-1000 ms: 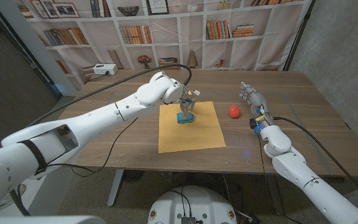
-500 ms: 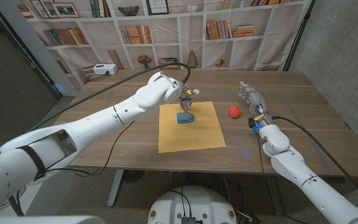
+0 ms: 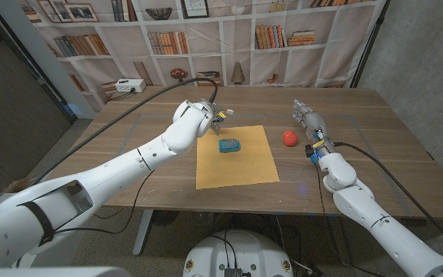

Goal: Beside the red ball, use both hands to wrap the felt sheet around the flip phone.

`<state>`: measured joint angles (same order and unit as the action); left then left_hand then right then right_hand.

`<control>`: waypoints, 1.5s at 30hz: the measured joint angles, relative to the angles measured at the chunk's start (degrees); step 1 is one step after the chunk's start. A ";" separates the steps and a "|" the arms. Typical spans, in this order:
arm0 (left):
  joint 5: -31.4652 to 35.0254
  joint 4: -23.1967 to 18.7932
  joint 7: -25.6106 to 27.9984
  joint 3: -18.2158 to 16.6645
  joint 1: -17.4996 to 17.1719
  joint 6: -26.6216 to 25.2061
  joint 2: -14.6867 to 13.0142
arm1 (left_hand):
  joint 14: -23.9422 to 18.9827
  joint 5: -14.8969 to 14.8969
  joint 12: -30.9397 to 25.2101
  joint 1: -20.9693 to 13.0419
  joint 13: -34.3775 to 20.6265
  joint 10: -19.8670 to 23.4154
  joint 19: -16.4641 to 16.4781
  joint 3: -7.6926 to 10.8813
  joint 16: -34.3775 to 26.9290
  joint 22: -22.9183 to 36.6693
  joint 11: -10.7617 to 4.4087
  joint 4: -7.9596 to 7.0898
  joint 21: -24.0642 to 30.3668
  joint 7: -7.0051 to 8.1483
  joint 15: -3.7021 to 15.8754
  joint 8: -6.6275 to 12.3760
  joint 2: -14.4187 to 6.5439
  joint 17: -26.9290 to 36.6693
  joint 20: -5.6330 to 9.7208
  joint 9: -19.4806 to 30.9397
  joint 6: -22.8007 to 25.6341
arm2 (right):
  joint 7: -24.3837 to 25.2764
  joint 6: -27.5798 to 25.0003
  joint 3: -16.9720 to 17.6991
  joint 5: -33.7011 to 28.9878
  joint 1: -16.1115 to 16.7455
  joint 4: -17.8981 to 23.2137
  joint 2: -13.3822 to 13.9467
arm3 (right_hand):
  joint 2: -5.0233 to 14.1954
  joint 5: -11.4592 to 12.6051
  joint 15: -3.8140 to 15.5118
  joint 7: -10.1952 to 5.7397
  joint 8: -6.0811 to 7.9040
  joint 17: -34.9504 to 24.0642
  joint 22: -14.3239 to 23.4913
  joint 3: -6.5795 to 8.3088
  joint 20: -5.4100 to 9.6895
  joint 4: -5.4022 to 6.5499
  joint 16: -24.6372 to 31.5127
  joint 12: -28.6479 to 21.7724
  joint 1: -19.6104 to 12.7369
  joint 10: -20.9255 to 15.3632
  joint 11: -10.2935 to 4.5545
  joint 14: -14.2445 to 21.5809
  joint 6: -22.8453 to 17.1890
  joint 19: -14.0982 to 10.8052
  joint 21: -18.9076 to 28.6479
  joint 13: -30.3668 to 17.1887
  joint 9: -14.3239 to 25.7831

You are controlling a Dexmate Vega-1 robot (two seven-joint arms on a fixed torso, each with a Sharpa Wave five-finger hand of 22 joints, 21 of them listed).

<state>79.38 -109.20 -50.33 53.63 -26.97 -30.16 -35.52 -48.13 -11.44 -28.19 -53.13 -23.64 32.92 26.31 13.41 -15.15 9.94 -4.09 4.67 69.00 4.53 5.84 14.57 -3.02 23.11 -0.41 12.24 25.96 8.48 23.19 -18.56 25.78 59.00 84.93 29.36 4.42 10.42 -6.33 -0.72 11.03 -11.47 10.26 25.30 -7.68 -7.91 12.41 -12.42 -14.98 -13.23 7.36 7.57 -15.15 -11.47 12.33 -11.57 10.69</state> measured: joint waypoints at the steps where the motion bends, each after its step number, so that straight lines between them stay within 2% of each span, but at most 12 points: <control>1: 0.99 0.00 0.02 0.00 0.00 -0.67 0.00 | 0.00 0.00 0.00 -0.28 0.16 0.00 0.11 -0.16 0.00 0.05 0.00 0.16 -0.09 -0.01 0.00 -0.08 0.28 -0.18 0.11 0.00 -0.03 | 0.00 0.00 -0.06 0.00 -0.09 -0.02 0.00 | 0.00 0.00 0.00 0.00 0.00 0.00 0.00 0.00 0.00 0.00 0.00 0.00 0.00 0.00 0.00 0.00 0.00 0.00 0.00 0.00 0.00; 2: 1.61 1.33 -0.04 -0.66 -1.60 -1.06 0.60 | 0.00 0.00 0.18 -0.26 0.25 0.00 0.22 -0.16 0.00 0.08 0.00 0.16 -0.34 -0.35 0.00 -0.41 0.30 -0.25 0.22 0.00 -0.36 | -0.26 0.00 -0.10 -0.05 -0.14 -0.04 0.00 | 0.00 0.00 0.00 0.00 0.00 0.00 0.00 0.00 0.00 0.00 0.00 0.00 0.00 0.00 0.00 0.00 0.00 0.00 0.00 0.00 0.00; 5: 3.42 1.33 -0.68 -0.66 -1.60 -2.05 0.60 | 0.13 0.00 1.06 1.05 0.75 -0.02 0.31 -0.77 0.00 0.08 -0.02 -0.11 -0.74 -1.43 0.13 -0.84 1.61 -0.27 0.31 0.00 -1.43 | -0.26 0.00 -0.18 -0.05 -0.25 -0.07 0.00 | 0.00 0.00 0.00 0.00 0.00 0.00 0.00 0.00 0.00 0.00 0.00 0.00 0.00 0.00 0.00 0.00 0.00 0.00 0.00 0.00 0.00; 9: 6.07 4.20 -2.01 -1.01 -2.53 -3.10 1.80 | 1.77 0.22 2.35 4.08 1.47 -1.50 -0.22 -2.19 0.78 0.08 0.83 -1.06 -1.42 -1.40 -0.53 -1.87 3.06 -0.27 -0.21 -0.27 -3.02 | -0.46 -0.04 -0.27 -0.09 -0.36 -0.09 0.02 | 0.00 0.00 0.00 0.00 0.00 0.00 0.00 0.00 0.00 0.00 0.00 0.00 0.00 0.00 0.00 0.00 0.00 0.00 0.00 0.00 0.00; 14: 8.97 6.51 -3.46 -1.04 -2.72 -4.19 2.93 | 1.87 0.22 2.56 6.71 1.98 -1.43 -0.23 -3.34 0.79 0.07 1.27 -2.07 -1.84 -3.64 -0.62 -1.86 4.21 -0.74 -0.22 -0.27 -1.94 | -0.52 -0.07 -0.33 -0.12 -0.38 -0.10 0.08 | 0.00 0.00 0.00 0.00 0.00 0.00 0.00 0.00 0.00 0.00 0.00 0.00 -0.01 0.00 0.00 0.00 0.00 0.00 0.00 0.00 0.00; 19: 10.65 9.20 -4.37 -0.90 -2.65 -4.59 4.23 | 1.64 0.22 2.56 7.73 2.39 -0.26 0.11 -3.74 0.79 0.07 1.37 -2.47 -2.06 -5.07 -0.40 -1.37 4.20 -1.05 0.09 -0.27 -0.44 | -0.53 -0.11 -0.34 -0.13 -0.38 -0.10 0.15 | 0.00 0.00 0.00 0.00 0.00 0.00 0.00 -0.07 0.00 -0.07 0.00 0.00 -0.01 0.00 0.00 0.00 0.00 0.00 0.00 0.00 0.00; 23: 11.44 11.06 -4.78 -0.52 -2.28 -4.69 5.05 | 0.71 -0.02 2.56 8.03 2.65 0.87 0.83 -3.81 0.79 0.07 1.18 -2.54 -2.06 -5.24 -0.10 -0.71 3.90 -1.33 0.22 -0.27 1.39 | -0.49 -0.16 -0.34 -0.13 -0.24 -0.02 0.23 | 0.00 0.00 0.00 0.00 0.00 0.00 0.00 -0.21 0.00 -0.22 0.00 0.12 -0.01 0.00 0.00 0.00 0.00 0.00 0.00 0.00 0.00; 28: 11.68 13.41 -4.88 0.00 -1.65 -4.79 6.03 | 0.75 -0.02 3.45 8.03 3.19 0.55 1.54 -3.79 0.88 0.07 2.30 -2.52 -2.28 -5.67 -0.10 -0.71 3.90 -2.09 0.31 -0.27 1.97 | -0.25 -0.25 -0.23 -0.13 0.01 0.26 0.36 | 0.00 0.00 0.00 0.00 0.00 0.00 0.00 -0.21 0.00 -0.22 0.00 0.35 -0.01 0.01 0.00 0.00 0.00 0.00 0.00 0.00 0.00; 33: 11.02 15.44 -4.32 0.41 -0.98 -4.96 6.73 | 4.37 -0.02 6.08 7.85 4.41 -1.40 1.52 -2.82 2.61 0.07 3.80 -1.55 -3.07 -6.58 -0.87 -1.83 3.72 -3.89 0.29 -0.26 -0.26 | -0.09 -0.37 -0.10 -0.14 0.09 0.41 0.43 | 0.00 0.00 0.00 0.00 0.00 0.00 0.00 -0.21 0.00 -0.22 0.00 0.35 -0.01 0.00 0.00 0.00 0.00 0.00 0.00 0.00 0.00; 37: 9.40 17.40 -3.60 0.89 -0.12 -5.03 7.32 | 8.02 -0.02 8.49 7.11 5.45 -3.93 -0.74 -2.44 3.75 0.07 4.44 -1.18 -4.55 -6.10 -1.75 -2.93 2.98 -5.35 -0.65 -0.26 -3.22 | -0.01 -0.50 -0.04 -0.16 0.10 0.43 0.47 | -0.01 0.00 0.00 0.00 0.00 0.00 0.00 -0.21 0.00 -0.22 0.00 0.34 0.00 0.01 0.00 0.00 0.00 0.00 0.00 0.00 0.00; 41: 6.42 18.97 -2.49 1.40 0.88 -4.98 7.72 | 9.95 -0.04 9.38 6.58 6.06 -4.45 -1.67 -1.70 4.05 0.06 3.55 -0.45 -5.53 -4.72 -2.16 -2.63 2.45 -6.44 -1.02 -0.26 -3.01 | 0.08 -0.59 0.03 -0.19 0.00 0.43 0.50 | -0.21 0.00 0.00 0.00 0.00 0.00 0.00 -0.21 0.00 -0.22 0.00 0.34 0.20 0.01 0.00 -0.01 0.00 0.00 0.00 0.00 0.00; 45: 3.66 20.41 -0.75 2.28 1.94 -4.76 7.96 | 8.85 -0.07 9.38 4.84 6.99 -0.07 -1.64 -0.16 2.94 0.06 -0.78 1.03 -6.29 -3.53 -2.20 -0.29 0.71 -8.17 -0.98 -0.26 3.05 | 0.17 -0.70 0.08 -0.22 -0.18 0.41 0.51 | -0.23 0.00 0.00 0.00 0.00 0.00 0.00 -0.21 0.00 -0.22 0.00 0.34 0.22 0.01 0.00 0.00 0.00 0.00 0.00 0.00 0.00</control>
<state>83.05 -88.78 -51.08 55.91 -25.03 -34.92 -27.57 -39.27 -11.51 -18.81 -48.29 -16.65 32.84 24.67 13.25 -12.21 10.01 -4.87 5.70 62.71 0.99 3.63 14.28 -2.31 14.94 -1.38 11.98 29.02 8.65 22.48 -18.47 25.56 58.82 85.33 29.87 4.18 10.42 -6.33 -0.71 11.04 -11.48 10.26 25.08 -7.67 -8.13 12.41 -12.08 -14.76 -13.22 7.35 7.57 -15.15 -11.47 12.33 -11.57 10.69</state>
